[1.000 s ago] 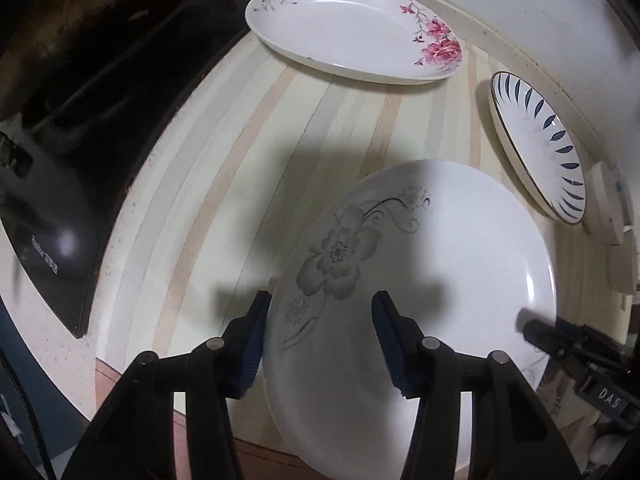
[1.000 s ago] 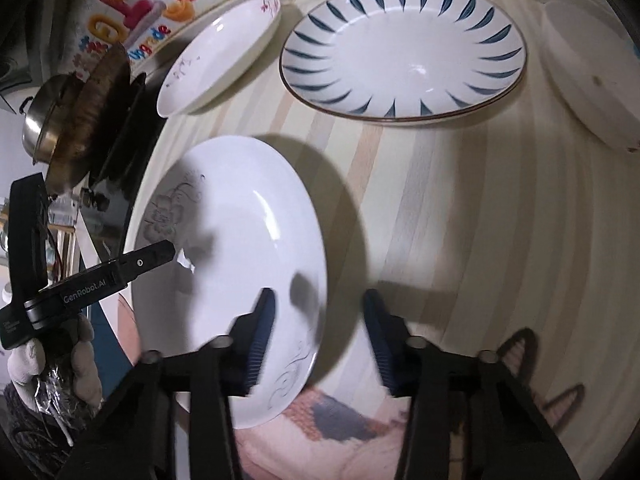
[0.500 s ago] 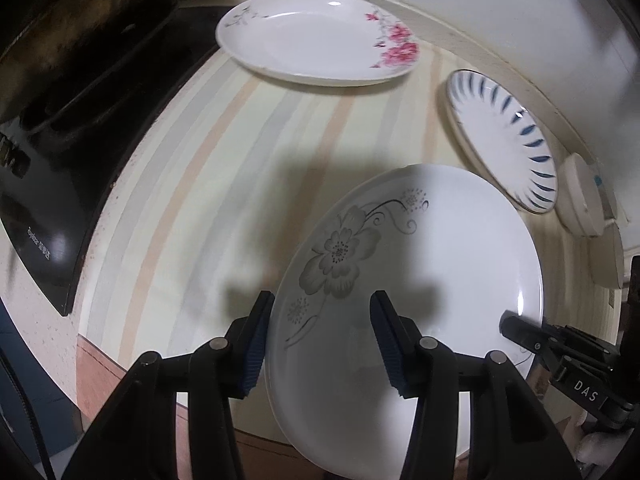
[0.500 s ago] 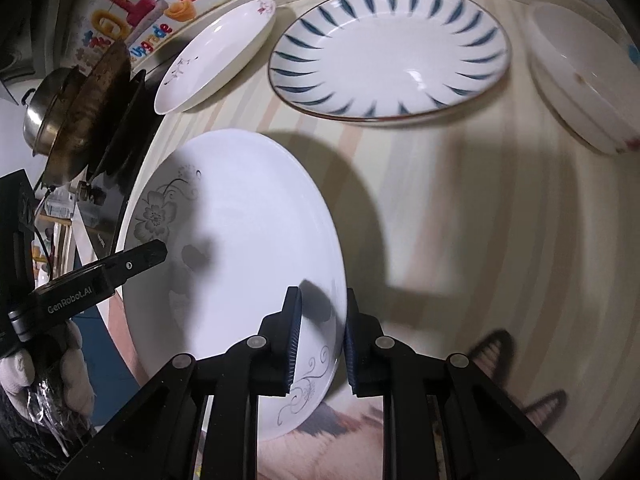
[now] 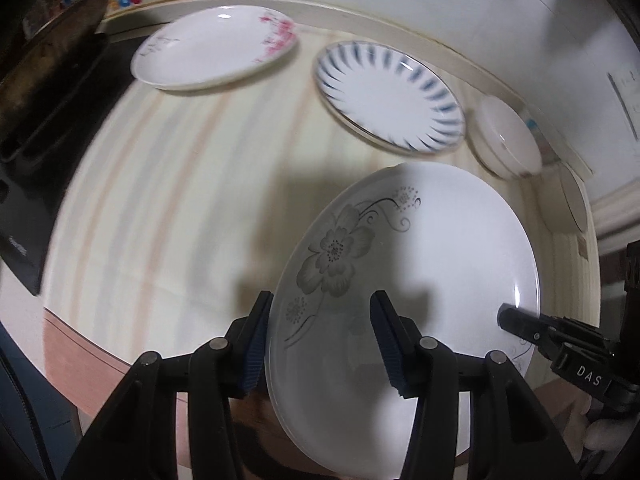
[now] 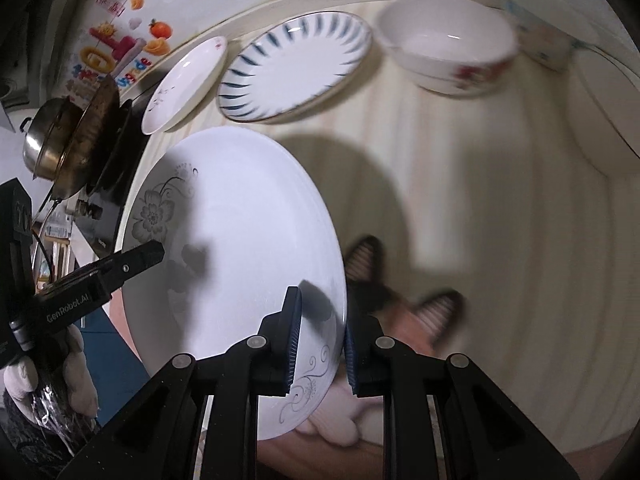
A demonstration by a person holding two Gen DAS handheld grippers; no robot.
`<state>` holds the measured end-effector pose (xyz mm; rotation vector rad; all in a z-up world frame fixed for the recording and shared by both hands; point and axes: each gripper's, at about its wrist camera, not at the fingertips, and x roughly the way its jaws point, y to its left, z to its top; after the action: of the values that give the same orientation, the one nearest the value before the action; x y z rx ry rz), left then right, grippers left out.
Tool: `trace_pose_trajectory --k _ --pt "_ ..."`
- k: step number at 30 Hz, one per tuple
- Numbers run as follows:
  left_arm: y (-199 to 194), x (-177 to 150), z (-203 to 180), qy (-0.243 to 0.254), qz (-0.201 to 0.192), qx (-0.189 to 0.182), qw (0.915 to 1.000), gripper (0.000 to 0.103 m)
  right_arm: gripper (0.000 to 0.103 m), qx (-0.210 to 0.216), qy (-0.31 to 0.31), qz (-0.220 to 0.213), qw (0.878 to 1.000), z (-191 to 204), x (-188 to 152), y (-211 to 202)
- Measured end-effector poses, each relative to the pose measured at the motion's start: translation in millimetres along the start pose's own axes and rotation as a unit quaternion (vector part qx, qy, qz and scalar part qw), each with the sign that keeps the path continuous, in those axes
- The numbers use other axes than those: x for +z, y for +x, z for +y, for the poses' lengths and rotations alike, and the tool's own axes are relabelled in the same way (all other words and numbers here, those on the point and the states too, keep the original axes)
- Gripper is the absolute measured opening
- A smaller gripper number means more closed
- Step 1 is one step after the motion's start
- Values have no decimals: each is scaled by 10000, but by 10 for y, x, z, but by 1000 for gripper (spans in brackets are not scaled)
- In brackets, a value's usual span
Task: Organize plates and bowls
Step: 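Lift the grey-flower plate with both tools and carry it toward the pink-flower plate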
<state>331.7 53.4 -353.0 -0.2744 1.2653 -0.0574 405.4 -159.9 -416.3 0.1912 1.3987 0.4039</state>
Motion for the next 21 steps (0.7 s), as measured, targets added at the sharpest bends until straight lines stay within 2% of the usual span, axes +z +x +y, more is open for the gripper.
trace_pose_trajectory --k 12,21 --pt "283 -123 -604 650 233 -183 9974 46 22 -235 623 -57 9978 -678 -290 -183" --pt "465 -89 -841 861 351 -81 9956 46 22 -258 832 -72 9962 -917 -272 -162"
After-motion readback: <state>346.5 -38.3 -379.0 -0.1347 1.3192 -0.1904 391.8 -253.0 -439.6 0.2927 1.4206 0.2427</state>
